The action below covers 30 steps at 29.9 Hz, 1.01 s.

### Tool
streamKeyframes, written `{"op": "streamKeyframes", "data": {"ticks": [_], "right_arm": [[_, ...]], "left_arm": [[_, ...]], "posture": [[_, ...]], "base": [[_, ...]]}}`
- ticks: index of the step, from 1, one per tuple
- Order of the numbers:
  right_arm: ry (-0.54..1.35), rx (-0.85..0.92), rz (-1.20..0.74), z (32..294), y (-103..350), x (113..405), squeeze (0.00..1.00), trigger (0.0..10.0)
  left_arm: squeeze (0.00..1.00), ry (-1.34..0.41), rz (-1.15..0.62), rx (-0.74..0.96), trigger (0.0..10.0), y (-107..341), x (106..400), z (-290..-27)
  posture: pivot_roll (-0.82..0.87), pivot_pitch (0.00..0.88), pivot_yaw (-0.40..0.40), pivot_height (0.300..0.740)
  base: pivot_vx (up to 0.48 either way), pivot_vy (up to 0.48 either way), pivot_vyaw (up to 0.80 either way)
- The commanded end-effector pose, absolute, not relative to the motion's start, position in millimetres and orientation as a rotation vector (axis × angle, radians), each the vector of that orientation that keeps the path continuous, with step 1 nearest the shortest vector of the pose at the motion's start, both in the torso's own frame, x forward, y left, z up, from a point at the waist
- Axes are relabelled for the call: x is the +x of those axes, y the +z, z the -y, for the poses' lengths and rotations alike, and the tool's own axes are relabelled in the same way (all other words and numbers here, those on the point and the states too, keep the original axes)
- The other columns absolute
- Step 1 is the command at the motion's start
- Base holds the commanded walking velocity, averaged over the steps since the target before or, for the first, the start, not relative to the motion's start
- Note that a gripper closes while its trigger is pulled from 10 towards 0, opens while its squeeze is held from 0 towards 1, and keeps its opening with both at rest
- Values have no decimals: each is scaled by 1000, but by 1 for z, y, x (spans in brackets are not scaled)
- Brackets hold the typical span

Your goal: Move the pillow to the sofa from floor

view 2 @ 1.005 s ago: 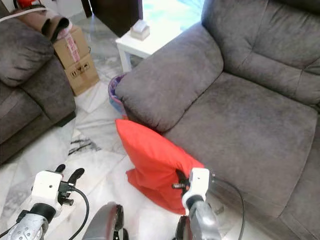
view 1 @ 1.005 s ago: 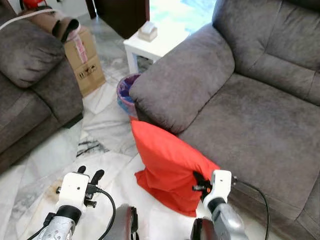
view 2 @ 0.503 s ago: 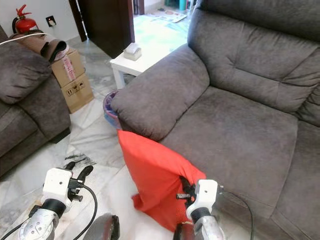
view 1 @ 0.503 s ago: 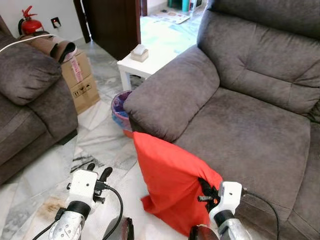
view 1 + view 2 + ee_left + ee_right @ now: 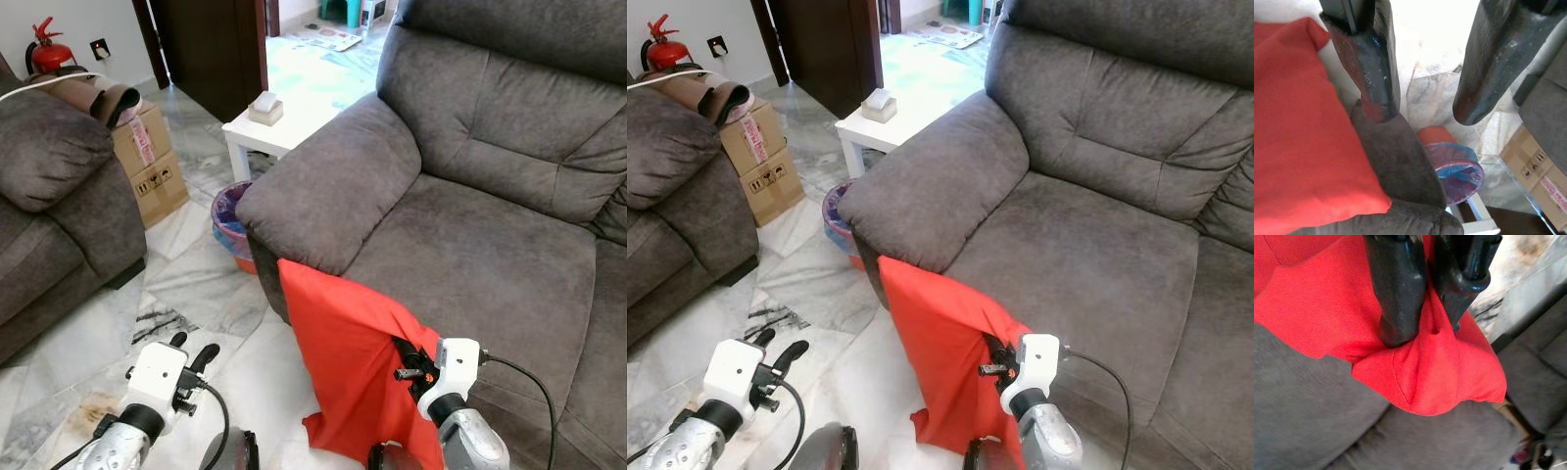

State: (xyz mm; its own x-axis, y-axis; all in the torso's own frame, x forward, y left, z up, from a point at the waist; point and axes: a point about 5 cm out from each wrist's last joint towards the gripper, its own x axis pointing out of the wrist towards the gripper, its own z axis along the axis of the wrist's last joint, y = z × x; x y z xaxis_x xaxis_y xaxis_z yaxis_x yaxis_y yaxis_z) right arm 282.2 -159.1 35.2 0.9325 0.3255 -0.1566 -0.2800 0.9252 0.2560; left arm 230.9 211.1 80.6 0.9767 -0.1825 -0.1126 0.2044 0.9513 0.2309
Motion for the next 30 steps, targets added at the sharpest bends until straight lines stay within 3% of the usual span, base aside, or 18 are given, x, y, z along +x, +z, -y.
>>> {"op": "streamKeyframes", "data": {"ticks": [1, 9, 11, 14, 17, 23, 29, 30], "right_arm": [[376, 215, -40, 154, 69, 299, 0, 10000], [526, 146, -94, 143, 65, 293, 0, 10000], [608, 135, -112, 137, 63, 289, 0, 10000], [824, 59, -215, 131, 51, 275, 0, 10000], [927, 3, -274, 135, 45, 265, 0, 10000], [982, 5, -305, 147, 47, 263, 0, 10000], [1118, 22, -326, 144, 49, 251, 0, 10000], [1153, 11, -331, 143, 50, 249, 0, 10000]], "left_arm": [[0, -209, -72, 245, 10000, 89, 232, -213], [0, -289, -135, 206, 10000, 92, 237, -216], [0, -303, -160, 183, 10000, 94, 238, -221], [0, -505, -327, 325, 10000, 74, 223, -225], [0, -540, -355, 366, 10000, 72, 220, -228], [0, -560, -297, 349, 10000, 89, 228, -228], [0, -794, -377, 405, 10000, 90, 217, -215], [1000, -847, -387, 388, 10000, 90, 214, -212]], "posture": [[130, 126, -4, 695], [134, 125, 3, 740], [135, 125, 4, 740], [144, 124, 5, 740], [145, 121, 5, 740], [148, 119, 1, 740], [151, 119, 3, 740], [148, 118, 4, 740]], "base": [[0, 0, 0], [0, 0, 0], [0, 0, 0], [0, 0, 0], [0, 0, 0], [0, 0, 0], [0, 0, 71], [0, 0, 0]]}}
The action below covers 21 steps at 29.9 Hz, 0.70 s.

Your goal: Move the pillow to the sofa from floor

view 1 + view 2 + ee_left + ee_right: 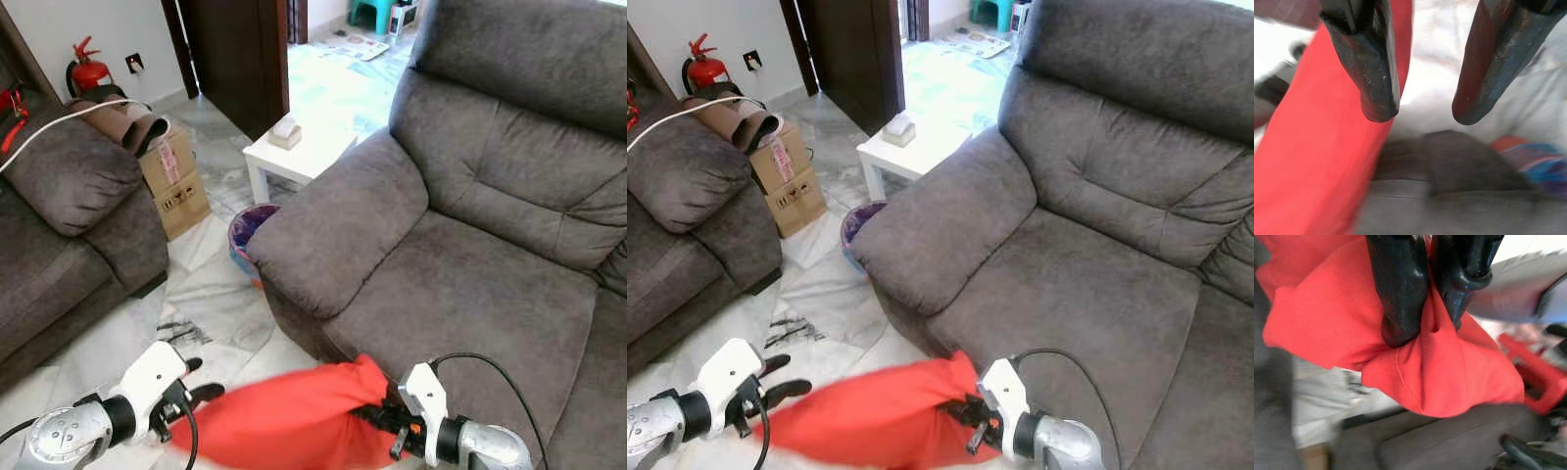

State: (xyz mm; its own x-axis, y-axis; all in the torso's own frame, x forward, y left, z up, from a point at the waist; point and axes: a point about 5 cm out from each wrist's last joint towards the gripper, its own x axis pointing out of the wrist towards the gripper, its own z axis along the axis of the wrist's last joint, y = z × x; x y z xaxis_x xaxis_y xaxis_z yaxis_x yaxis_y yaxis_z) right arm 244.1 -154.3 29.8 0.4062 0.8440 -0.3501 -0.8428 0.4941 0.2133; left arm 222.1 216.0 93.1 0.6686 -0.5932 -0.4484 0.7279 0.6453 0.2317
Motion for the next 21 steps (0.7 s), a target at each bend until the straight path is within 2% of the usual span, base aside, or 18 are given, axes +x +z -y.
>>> {"op": "streamKeyframes", "data": {"ticks": [1, 5, 11, 15, 21], "right_arm": [[1165, 10, -331, 142, 51, 248, 0, 10000], [1240, 44, -329, 137, 56, 242, 0, 10000], [1246, 21, -331, 134, 55, 242, 0, 10000], [1272, 42, -311, 131, 61, 241, 0, 10000], [1293, 54, -307, 129, 63, 235, 0, 10000]], "left_arm": [[1000, -868, -395, 378, 10000, 90, 213, -212], [1000, -896, -402, 385, 10000, 87, 212, -211], [1000, -965, -393, 344, 10000, 91, 212, -199], [1000, -1080, -454, 349, 10000, 84, 200, -195], [1000, -1127, -488, 379, 10000, 78, 195, -195]], "posture": [[147, 119, 4, 740], [145, 118, 2, 740], [147, 117, -5, 740], [144, 120, -8, 740], [136, 121, -5, 740]], "base": [[0, 0, 0], [0, 0, 0], [0, 0, 0], [0, 0, 0], [0, 0, 0]]}}
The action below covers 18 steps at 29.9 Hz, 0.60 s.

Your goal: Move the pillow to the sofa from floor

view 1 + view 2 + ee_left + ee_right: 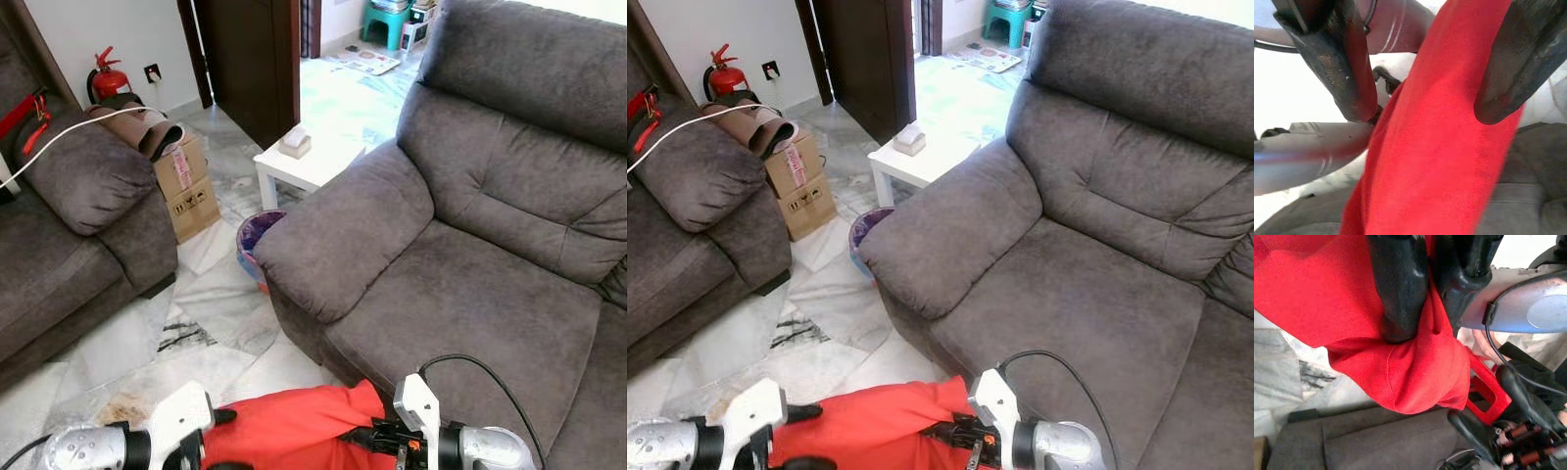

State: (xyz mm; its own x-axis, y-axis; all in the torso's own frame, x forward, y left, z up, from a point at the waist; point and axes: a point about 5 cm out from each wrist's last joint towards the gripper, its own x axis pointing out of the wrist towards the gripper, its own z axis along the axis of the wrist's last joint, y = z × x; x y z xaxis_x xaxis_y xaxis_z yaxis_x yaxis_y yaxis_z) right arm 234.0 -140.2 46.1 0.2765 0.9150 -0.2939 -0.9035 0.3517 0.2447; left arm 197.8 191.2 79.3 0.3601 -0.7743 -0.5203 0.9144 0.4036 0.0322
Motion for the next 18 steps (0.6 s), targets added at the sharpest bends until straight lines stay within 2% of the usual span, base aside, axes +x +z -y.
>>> {"op": "streamKeyframes", "data": {"ticks": [1, 9, 16, 18], "right_arm": [[1301, 58, -306, 129, 64, 234, 0, 10000], [1351, 88, -303, 121, 66, 226, 0, 10000], [1363, 105, -293, 123, 72, 223, 0, 10000], [1373, 115, -283, 123, 75, 222, 0, 10000]], "left_arm": [[1000, -1125, -487, 389, 10000, 77, 196, -196], [1000, -1147, -507, 497, 10000, 66, 199, -201], [1000, -1152, -501, 491, 10000, 59, 202, -199], [1000, -1211, -550, 608, 10000, 45, 193, -201]], "posture": [[135, 120, -3, 740], [121, 122, -3, 740], [113, 126, -4, 740], [111, 123, -4, 740]], "base": [[0, 0, 0], [0, 0, 0], [0, 0, 0], [0, 0, 0]]}}
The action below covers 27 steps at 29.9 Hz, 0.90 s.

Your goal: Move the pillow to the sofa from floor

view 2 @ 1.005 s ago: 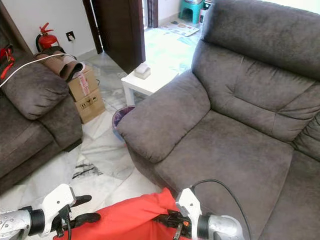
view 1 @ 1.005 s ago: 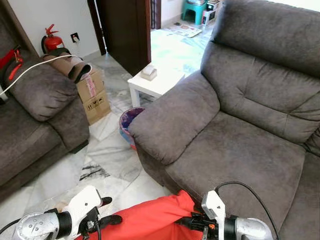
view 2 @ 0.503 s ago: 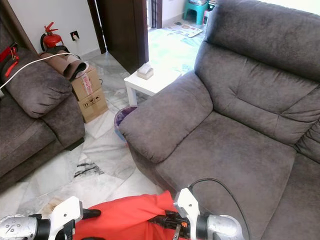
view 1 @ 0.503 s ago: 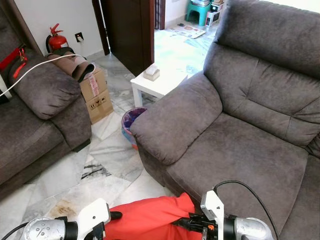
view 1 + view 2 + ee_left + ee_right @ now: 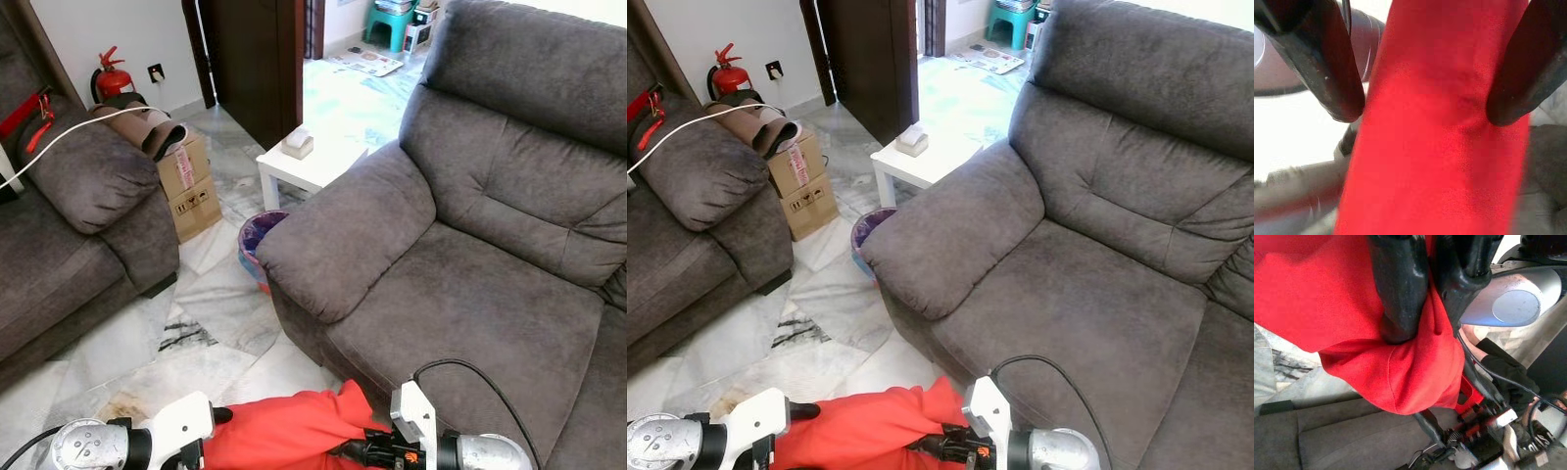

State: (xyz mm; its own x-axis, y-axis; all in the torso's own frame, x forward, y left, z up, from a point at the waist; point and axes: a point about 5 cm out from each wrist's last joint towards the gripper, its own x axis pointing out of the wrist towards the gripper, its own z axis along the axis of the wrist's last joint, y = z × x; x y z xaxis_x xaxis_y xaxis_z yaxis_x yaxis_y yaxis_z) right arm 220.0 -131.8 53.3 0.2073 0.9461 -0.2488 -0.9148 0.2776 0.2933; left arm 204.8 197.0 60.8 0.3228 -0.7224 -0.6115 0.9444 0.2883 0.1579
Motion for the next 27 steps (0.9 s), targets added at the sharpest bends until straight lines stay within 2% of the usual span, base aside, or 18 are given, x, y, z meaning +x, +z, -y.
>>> {"op": "streamKeyframes", "data": {"ticks": [1, 8, 9, 12, 16, 18, 20, 27], "right_arm": [[1381, 119, -277, 121, 77, 222, 0, 10000], [1391, 126, -256, 119, 82, 222, 0, 10000], [1392, 126, -253, 119, 83, 222, 0, 10000], [1394, 125, -250, 120, 85, 222, 0, 10000], [1391, 125, -246, 122, 87, 223, 0, 10000], [1391, 125, -246, 122, 87, 223, 0, 10000], [1395, 134, -243, 121, 87, 223, 0, 10000], [1398, 142, -244, 121, 88, 223, 0, 10000]], "left_arm": [[1000, -1224, -577, 651, 10000, 35, 187, -203], [1000, -1143, -547, 662, 10000, 26, 188, -203], [0, -1113, -537, 683, 10000, 24, 189, -205], [0, -1071, -539, 715, 10000, 21, 191, -210], [0, -932, -577, 798, 10000, 13, 196, -223], [0, -932, -577, 798, 10000, 13, 196, -223], [0, -901, -563, 724, 10000, 13, 197, -222], [0, -894, -612, 745, 10000, 4, 190, -225]], "posture": [[110, 123, -4, 740], [107, 126, -3, 740], [108, 126, -4, 740], [108, 125, -5, 740], [108, 125, -3, 740], [108, 125, -3, 740], [109, 127, -5, 740], [109, 126, -7, 740]], "base": [[0, 0, 0], [0, 0, 0], [0, 0, 0], [0, 0, 0], [0, 0, 0], [0, 0, 0], [0, 0, 0], [0, 0, 0]]}}
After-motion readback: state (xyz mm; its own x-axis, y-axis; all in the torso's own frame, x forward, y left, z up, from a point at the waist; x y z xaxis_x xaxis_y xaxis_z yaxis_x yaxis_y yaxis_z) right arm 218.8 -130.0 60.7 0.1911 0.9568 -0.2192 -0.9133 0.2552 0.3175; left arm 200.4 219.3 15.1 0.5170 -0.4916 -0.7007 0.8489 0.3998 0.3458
